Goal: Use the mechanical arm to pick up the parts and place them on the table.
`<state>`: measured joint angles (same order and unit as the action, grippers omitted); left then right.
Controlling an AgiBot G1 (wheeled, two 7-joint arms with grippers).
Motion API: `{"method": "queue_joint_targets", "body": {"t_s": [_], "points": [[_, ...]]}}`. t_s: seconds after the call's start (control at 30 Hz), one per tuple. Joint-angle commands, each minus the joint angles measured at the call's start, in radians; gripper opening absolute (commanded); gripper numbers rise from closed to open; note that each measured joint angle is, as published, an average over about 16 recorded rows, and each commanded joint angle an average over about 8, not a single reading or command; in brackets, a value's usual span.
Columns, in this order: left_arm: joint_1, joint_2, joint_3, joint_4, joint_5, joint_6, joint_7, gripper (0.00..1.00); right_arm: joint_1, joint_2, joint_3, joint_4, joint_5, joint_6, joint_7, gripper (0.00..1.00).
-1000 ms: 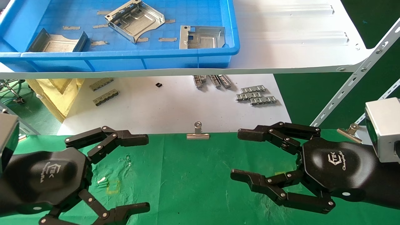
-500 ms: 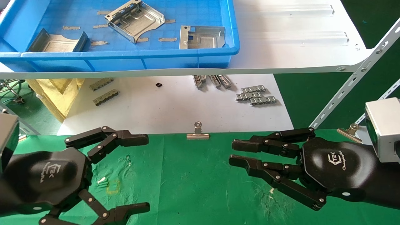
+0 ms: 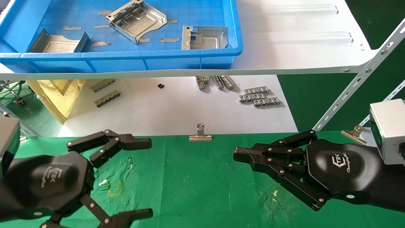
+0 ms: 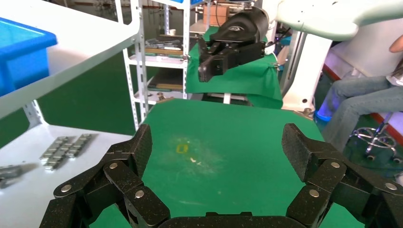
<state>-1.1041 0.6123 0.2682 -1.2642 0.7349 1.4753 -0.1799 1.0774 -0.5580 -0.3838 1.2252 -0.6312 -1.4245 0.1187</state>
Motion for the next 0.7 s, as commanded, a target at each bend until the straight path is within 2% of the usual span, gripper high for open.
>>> {"method": "queue_joint_targets", "body": {"t_s": [0.03, 0.17, 0.27, 0.47, 0.63, 0.67, 0.7], "points": [[0.0, -0.002, -0.002, -0.012, -0.005, -0.008, -0.012, 1.0, 0.0, 0.0, 0.0, 0.0, 0.0, 0.0, 0.0, 0.0], [-0.074, 0.009, -0.016, 0.07, 0.027, -0.028, 0.036, 1.0, 0.0, 0.0, 0.0, 0.0, 0.0, 0.0, 0.0, 0.0], [-0.178, 0.042, -0.004, 0.197, 0.083, -0.029, 0.078, 1.0, 0.0, 0.0, 0.0, 0.0, 0.0, 0.0, 0.0, 0.0], [-0.468, 0.175, 0.078, 0.491, 0.268, -0.088, 0.118, 1.0, 0.0, 0.0, 0.0, 0.0, 0.0, 0.0, 0.0, 0.0], [-0.662, 0.306, 0.14, 0.734, 0.414, -0.236, 0.154, 1.0, 0.0, 0.0, 0.0, 0.0, 0.0, 0.0, 0.0, 0.0], [-0.689, 0.329, 0.149, 0.776, 0.436, -0.268, 0.159, 0.97, 0.0, 0.0, 0.0, 0.0, 0.0, 0.0, 0.0, 0.0], [-0.715, 0.351, 0.159, 0.817, 0.457, -0.299, 0.161, 0.88, 0.0, 0.0, 0.0, 0.0, 0.0, 0.0, 0.0, 0.0]]}}
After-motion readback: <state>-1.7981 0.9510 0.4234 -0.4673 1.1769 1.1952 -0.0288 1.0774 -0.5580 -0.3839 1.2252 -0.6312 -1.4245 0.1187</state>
